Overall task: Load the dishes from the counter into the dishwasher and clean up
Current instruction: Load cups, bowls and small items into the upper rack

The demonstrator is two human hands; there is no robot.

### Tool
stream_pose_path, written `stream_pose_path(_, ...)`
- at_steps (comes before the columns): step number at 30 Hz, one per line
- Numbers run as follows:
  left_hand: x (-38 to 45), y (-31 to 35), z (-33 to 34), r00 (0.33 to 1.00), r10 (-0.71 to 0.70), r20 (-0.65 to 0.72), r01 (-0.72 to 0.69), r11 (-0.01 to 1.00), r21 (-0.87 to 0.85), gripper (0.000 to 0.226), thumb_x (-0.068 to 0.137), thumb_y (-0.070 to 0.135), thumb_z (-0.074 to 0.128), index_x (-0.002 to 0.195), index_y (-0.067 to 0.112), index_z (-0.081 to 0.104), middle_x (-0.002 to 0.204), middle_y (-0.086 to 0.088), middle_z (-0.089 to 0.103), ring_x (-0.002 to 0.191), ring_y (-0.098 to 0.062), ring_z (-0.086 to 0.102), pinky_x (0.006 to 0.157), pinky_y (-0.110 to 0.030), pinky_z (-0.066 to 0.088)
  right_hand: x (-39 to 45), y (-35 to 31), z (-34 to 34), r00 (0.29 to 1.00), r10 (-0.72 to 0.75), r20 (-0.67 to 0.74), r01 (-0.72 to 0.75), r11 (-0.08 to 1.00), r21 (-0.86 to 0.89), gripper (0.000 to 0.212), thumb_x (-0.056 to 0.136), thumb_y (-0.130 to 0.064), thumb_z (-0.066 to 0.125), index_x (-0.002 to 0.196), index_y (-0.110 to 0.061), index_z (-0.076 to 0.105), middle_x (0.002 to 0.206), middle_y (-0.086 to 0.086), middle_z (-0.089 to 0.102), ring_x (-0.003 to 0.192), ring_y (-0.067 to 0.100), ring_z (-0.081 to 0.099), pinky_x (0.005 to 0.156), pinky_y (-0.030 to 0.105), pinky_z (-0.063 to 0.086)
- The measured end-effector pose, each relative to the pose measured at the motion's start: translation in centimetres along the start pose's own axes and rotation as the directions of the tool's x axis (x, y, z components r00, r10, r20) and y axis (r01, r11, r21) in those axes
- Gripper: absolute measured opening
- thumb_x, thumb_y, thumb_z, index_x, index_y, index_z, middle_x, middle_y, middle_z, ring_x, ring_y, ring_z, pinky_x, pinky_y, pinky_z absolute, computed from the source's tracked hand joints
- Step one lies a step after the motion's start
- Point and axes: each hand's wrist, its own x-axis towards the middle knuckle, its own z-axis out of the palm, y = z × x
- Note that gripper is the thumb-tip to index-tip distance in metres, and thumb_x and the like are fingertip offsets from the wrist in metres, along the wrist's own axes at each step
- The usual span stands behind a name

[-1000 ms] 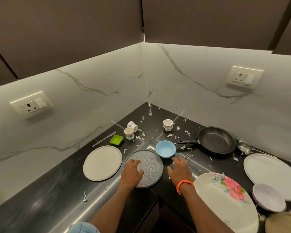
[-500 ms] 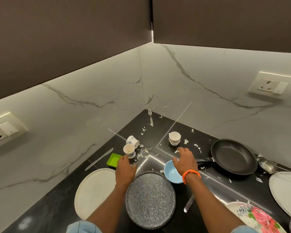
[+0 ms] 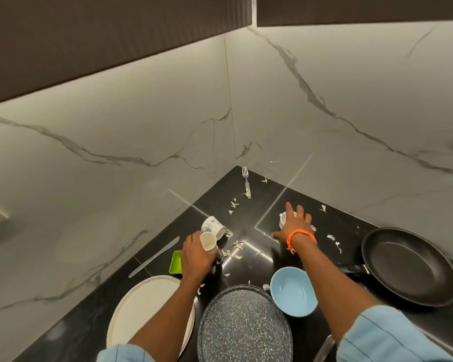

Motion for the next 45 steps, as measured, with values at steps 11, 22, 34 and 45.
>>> stream_pose_path(11, -2.5, 1.5, 0.4, 0.99, 0.013, -0.142, -0.037, 0.985, -0.171, 0.064, 0.053, 0.057, 0.074, 0.104, 0.025, 0.052, 0.1, 0.005, 0.05, 0.091, -0.018, 0.052, 0.081, -0.037, 0.044, 1.3, 0.1, 2.6, 0.992, -0.083, -0.099, 0.098, 0.982, 0.161, 0.057, 0.083, -0.024, 0.075, 0.133, -0.011, 0.049, 0.137, 0.015, 0.041, 0.122, 0.04, 0.045, 0.103, 0.046, 0.044)
stream_pose_path(22, -6.7, 12.2, 1.7, 0.983, 0.182, -0.033, -0.182, 0.926, -0.33, 0.066, 0.064, 0.043, 0.084, 0.122, 0.031, 0.055, 0.111, 0.004, 0.057, 0.096, -0.012, 0.058, 0.08, -0.029, 0.052, -6.5, 3.9, -4.3, 0.971, 0.033, -0.239, 0.113, 0.813, 0.572, 0.055, 0.061, -0.025, 0.084, 0.11, -0.027, 0.06, 0.106, 0.004, 0.051, 0.09, 0.018, 0.052, 0.078, 0.023, 0.039)
stream_pose_path(34, -19.9, 23.4, 2.1, 0.944, 0.331, 0.0, -0.3, 0.856, -0.422, 0.052, 0.074, 0.038, 0.086, 0.116, 0.031, 0.056, 0.1, 0.006, 0.066, 0.085, -0.011, 0.065, 0.07, -0.024, 0.054, -20.7, 14.7, -11.9, 0.926, 0.012, -0.378, 0.218, 0.799, 0.561, 0.055, 0.057, -0.03, 0.086, 0.103, -0.026, 0.057, 0.088, -0.004, 0.065, 0.08, 0.015, 0.061, 0.067, 0.019, 0.043)
stream_pose_path(45, -32.7, 30.2, 5.1, 0.861, 0.478, 0.175, -0.359, 0.814, -0.457, 0.053, 0.073, 0.044, 0.082, 0.116, 0.031, 0.056, 0.103, 0.004, 0.064, 0.089, -0.009, 0.062, 0.069, -0.023, 0.049, -33.8, 26.7, -14.7, 0.846, 0.144, -0.513, 0.151, 0.859, 0.49, 0.053, 0.051, -0.034, 0.086, 0.096, -0.029, 0.057, 0.084, -0.009, 0.064, 0.077, 0.015, 0.061, 0.068, 0.028, 0.05)
